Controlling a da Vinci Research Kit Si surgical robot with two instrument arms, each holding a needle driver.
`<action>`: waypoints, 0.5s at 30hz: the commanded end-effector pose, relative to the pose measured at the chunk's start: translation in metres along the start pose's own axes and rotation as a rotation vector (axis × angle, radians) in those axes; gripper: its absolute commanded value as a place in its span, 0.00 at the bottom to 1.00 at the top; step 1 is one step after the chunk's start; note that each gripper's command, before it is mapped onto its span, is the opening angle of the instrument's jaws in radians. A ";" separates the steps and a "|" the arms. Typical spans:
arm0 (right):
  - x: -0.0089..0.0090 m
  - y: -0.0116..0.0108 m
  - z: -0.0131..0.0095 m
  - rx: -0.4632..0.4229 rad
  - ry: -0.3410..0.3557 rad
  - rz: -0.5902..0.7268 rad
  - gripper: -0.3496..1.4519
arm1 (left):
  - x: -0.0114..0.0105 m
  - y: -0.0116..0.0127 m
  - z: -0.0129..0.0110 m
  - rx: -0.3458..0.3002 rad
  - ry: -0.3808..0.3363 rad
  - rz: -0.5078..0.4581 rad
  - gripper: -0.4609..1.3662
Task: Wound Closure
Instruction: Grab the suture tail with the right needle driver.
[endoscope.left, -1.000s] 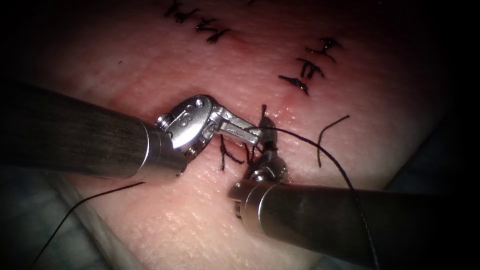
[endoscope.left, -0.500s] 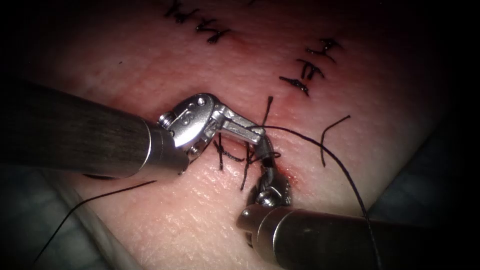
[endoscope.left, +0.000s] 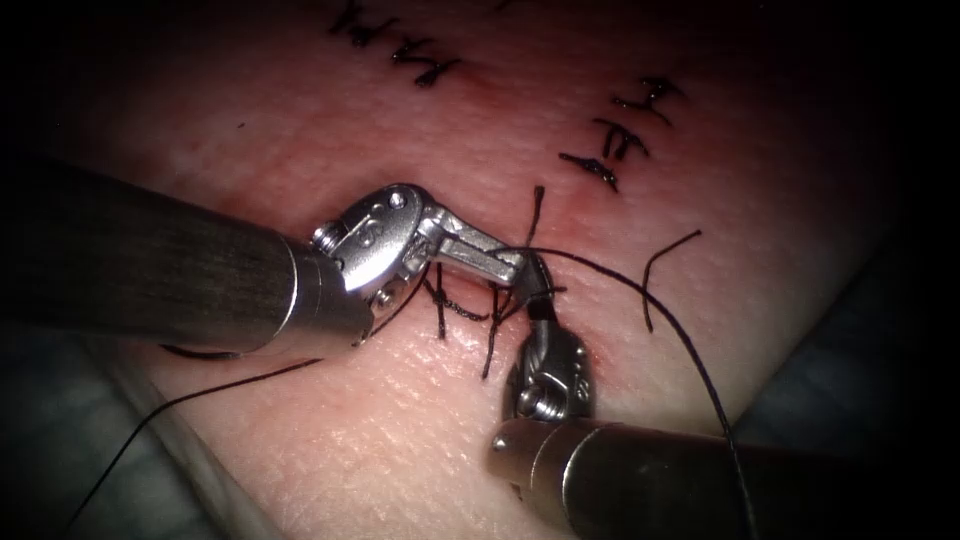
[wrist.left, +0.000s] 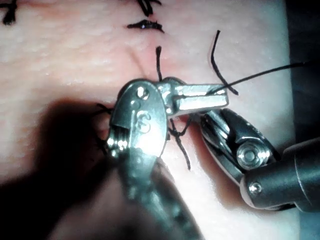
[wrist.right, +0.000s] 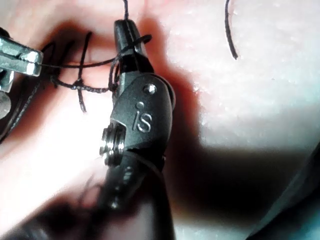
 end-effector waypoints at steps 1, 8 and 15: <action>0.0000 0.0001 0.0003 -0.003 0.001 0.001 0.48 | 0.0002 0.0001 -0.0001 -0.007 0.000 -0.004 0.06; 0.0003 0.0002 0.0013 -0.004 0.003 0.000 0.85 | 0.0002 0.0003 -0.0002 -0.007 0.000 -0.003 0.06; 0.0006 0.0000 0.0027 -0.009 0.007 0.001 0.84 | 0.0001 0.0002 0.0000 -0.010 -0.001 -0.002 0.06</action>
